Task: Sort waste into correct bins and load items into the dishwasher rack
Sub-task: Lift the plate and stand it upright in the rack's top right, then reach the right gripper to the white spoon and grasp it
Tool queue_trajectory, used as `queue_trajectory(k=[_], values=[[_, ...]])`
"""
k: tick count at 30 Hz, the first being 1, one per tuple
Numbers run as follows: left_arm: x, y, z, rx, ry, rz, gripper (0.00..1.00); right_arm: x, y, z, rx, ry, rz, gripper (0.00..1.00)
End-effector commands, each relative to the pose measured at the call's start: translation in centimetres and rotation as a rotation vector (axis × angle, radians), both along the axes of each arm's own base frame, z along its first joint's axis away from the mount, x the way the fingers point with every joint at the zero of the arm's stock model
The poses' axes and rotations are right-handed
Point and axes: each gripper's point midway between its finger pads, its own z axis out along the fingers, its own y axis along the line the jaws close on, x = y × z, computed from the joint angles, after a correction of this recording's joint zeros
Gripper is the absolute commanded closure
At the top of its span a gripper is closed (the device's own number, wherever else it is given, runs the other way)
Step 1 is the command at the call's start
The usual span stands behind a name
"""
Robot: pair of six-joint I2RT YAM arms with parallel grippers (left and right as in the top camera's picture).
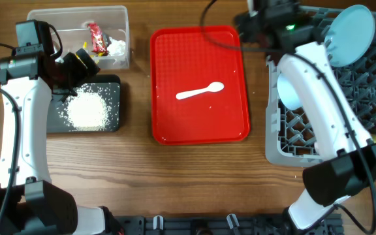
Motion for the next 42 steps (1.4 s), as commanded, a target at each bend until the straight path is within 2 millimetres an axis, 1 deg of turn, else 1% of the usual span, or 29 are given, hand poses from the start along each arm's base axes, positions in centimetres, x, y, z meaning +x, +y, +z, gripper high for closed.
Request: queue_trajectory(k=[1, 2, 3, 4, 5, 6, 9, 11, 12, 14, 15, 16, 19, 21, 23, 26, 27, 29, 30, 31, 34, 37, 40, 42], values=[[0.1, -0.1, 0.6, -0.005, -0.016, 0.004, 0.0, -6.0, 9.9, -5.9, 0.271, 0.309, 0.275, 0.0], [0.1, -0.1, 0.6, -0.005, -0.016, 0.004, 0.0, -7.0, 10.1, -8.2, 0.263, 0.376, 0.252, 0.01], [0.1, -0.1, 0.6, -0.005, -0.016, 0.004, 0.0, -8.3, 10.0, -11.6, 0.273, 0.461, 0.183, 0.04], [0.1, -0.1, 0.6, -0.005, -0.016, 0.004, 0.0, -8.9, 9.8, -13.5, 0.283, 0.503, 0.131, 0.06], [0.1, -0.1, 0.6, -0.005, -0.016, 0.004, 0.0, -9.5, 9.5, -15.4, 0.307, 0.541, 0.052, 0.11], [0.1, -0.1, 0.6, -0.005, -0.016, 0.004, 0.0, -10.1, 9.2, -17.0, 0.349, 0.567, -0.05, 0.13], [0.1, -0.1, 0.6, -0.005, -0.016, 0.004, 0.0, -11.4, 8.5, -20.2, 0.451, 0.606, -0.307, 0.13], [0.1, -0.1, 0.6, -0.005, -0.016, 0.004, 0.0, -10.9, 8.5, -21.9, 0.469, 0.569, -0.307, 0.16], [0.1, -0.1, 0.6, -0.005, -0.016, 0.004, 0.0, -10.5, 8.8, -22.7, 0.491, 0.539, -0.295, 0.18], [0.1, -0.1, 0.6, -0.005, -0.016, 0.004, 0.0, -9.9, 9.1, -23.6, 0.523, 0.497, -0.279, 0.25], [0.1, -0.1, 0.6, -0.005, -0.016, 0.004, 0.0, -9.9, 9.0, -24.0, 0.53, 0.495, -0.29, 0.26], [0.1, -0.1, 0.6, -0.005, -0.016, 0.004, 0.0, -9.9, 9.0, -24.2, 0.536, 0.494, -0.298, 0.26], [0.1, -0.1, 0.6, -0.005, -0.016, 0.004, 0.0, -8.4, 9.8, -25.7, 0.558, 0.462, -0.283, 0.25], [0.1, -0.1, 0.6, -0.005, -0.016, 0.004, 0.0, -8.3, 9.8, -26.4, 0.558, 0.462, -0.285, 0.25], [0.1, -0.1, 0.6, -0.005, -0.016, 0.004, 0.0, -7.9, 9.3, -27.1, 0.532, 0.444, -0.302, 0.26], [0.1, -0.1, 0.6, -0.005, -0.016, 0.004, 0.0, -6.7, 7.9, -27.8, 0.469, 0.371, -0.345, 0.28], [0.1, -0.1, 0.6, -0.005, -0.016, 0.004, 0.0, -6.1, 7.5, -28.0, 0.453, 0.337, -0.358, 0.3], [0.1, -0.1, 0.6, -0.005, -0.016, 0.004, 0.0, -4.7, 7.1, -27.7, 0.443, 0.261, -0.372, 0.37], [0.1, -0.1, 0.6, -0.005, -0.016, 0.004, 0.0, -3.8, 7.1, -27.2, 0.453, 0.217, -0.371, 0.42], [0.1, -0.1, 0.6, -0.005, -0.016, 0.004, 0.0, -3.2, 7.4, -26.8, 0.473, 0.189, -0.363, 0.44], [0.1, -0.1, 0.6, -0.005, -0.016, 0.004, 0.0, -1.8, 8.1, -25.8, 0.511, 0.132, -0.336, 0.59], [0.1, -0.1, 0.6, -0.005, -0.016, 0.004, 0.0, -1.7, 8.3, -25.9, 0.508, 0.129, -0.32, 0.73], [0.1, -0.1, 0.6, -0.005, -0.016, 0.004, 0.0, -2.5, 8.9, -27.7, 0.506, 0.191, -0.286, 0.87], [0.1, -0.1, 0.6, -0.005, -0.016, 0.004, 0.0, -3.0, 9.1, -28.2, 0.483, 0.225, -0.244, 0.87]])
